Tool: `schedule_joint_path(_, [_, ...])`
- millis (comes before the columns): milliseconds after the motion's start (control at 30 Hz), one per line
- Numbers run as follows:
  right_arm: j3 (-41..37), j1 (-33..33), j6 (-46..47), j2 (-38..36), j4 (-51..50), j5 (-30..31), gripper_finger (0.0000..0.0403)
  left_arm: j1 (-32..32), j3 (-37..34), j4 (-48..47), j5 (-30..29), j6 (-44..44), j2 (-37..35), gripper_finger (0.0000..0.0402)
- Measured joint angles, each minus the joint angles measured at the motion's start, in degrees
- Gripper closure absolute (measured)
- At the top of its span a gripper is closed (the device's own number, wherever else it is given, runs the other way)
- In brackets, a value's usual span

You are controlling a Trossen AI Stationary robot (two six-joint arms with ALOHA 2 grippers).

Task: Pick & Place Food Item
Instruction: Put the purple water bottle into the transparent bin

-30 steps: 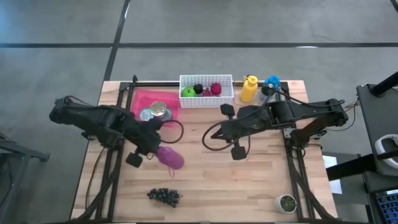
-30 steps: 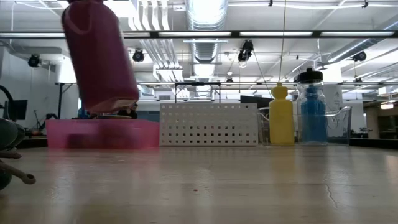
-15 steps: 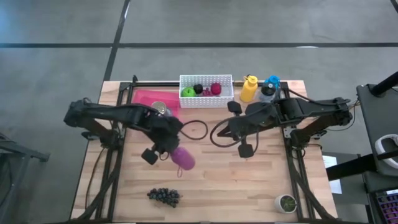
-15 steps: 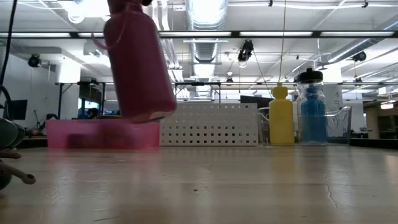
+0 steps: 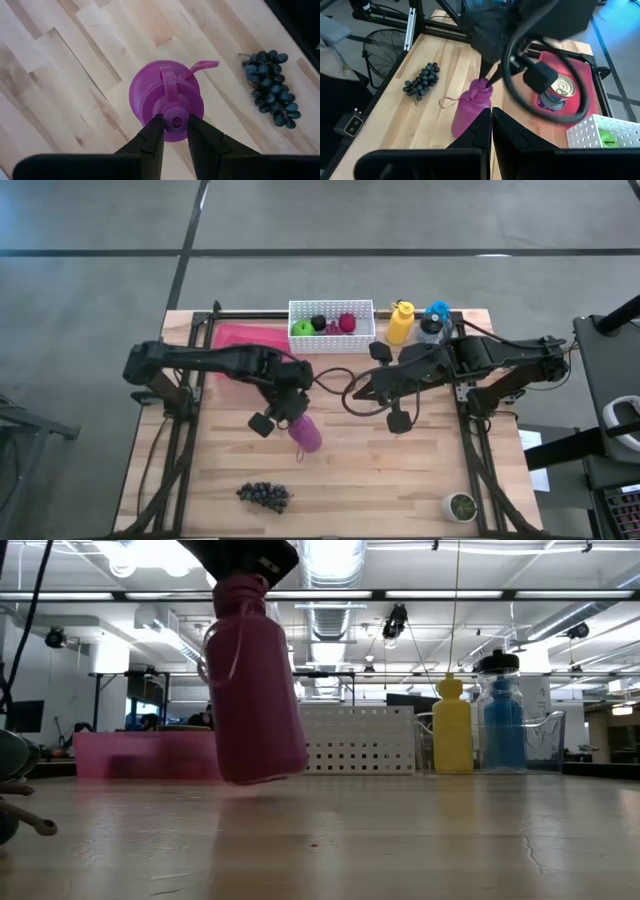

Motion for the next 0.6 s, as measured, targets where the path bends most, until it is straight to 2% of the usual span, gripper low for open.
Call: schedule_joint_path(600, [0.0, 0.0, -0.6, 0.0, 0.0, 0.0, 0.0394, 0.9, -0.1, 0.9, 1.5, 2.2, 2.0, 0.0323])
